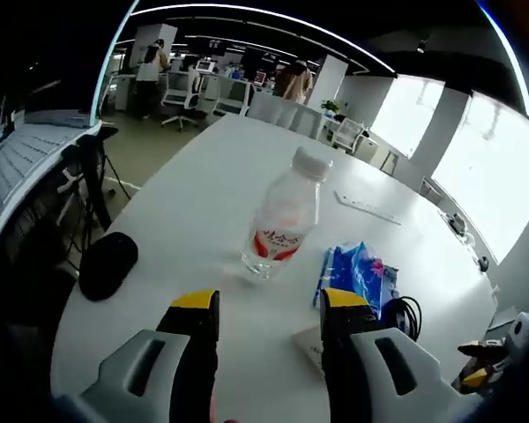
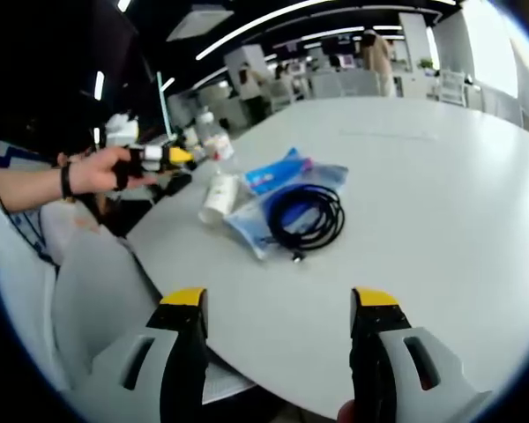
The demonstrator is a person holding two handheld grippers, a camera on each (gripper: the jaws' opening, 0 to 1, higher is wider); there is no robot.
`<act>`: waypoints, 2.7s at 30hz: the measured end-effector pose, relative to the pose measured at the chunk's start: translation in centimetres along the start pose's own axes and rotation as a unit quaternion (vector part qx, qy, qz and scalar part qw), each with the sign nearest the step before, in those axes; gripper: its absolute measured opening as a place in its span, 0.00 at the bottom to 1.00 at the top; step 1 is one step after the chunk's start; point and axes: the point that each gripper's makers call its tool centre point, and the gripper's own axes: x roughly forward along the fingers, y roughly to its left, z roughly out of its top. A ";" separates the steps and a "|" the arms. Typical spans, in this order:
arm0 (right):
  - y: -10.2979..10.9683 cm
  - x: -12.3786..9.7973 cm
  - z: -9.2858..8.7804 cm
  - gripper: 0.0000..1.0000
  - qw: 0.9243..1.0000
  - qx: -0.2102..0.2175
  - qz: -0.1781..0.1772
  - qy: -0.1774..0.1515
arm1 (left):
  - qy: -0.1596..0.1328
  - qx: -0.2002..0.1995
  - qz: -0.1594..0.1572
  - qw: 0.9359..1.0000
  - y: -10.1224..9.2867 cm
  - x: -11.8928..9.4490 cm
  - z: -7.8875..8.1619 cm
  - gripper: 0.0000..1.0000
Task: Arrange the tabletop items into an orderly group along one side of the table until the central work area is clear of visible clutter.
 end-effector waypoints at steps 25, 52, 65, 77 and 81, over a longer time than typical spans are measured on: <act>0.4 -0.2 -0.4 0.64 1.000 0.001 0.001 -0.001 | 0.068 -0.105 -0.051 0.991 -5.5 1.2 -7.0 0.48; 0.5 -0.3 -0.9 0.64 1.000 0.002 0.002 0.004 | 0.121 -0.136 -0.035 0.983 -7.6 4.2 -9.6 0.48; 0.2 -0.4 -0.8 0.64 1.000 0.003 0.001 0.002 | 0.132 -0.122 -0.044 0.983 -8.0 4.1 -9.9 0.38; 0.7 0.2 -0.7 0.64 1.000 -0.002 0.012 0.007 | 0.120 -0.121 -0.051 0.984 -5.8 1.7 -9.5 0.38; 1.1 0.6 -0.5 0.64 1.000 -0.004 0.018 0.006 | 0.115 -0.088 -0.051 0.988 -5.0 0.7 -9.4 0.38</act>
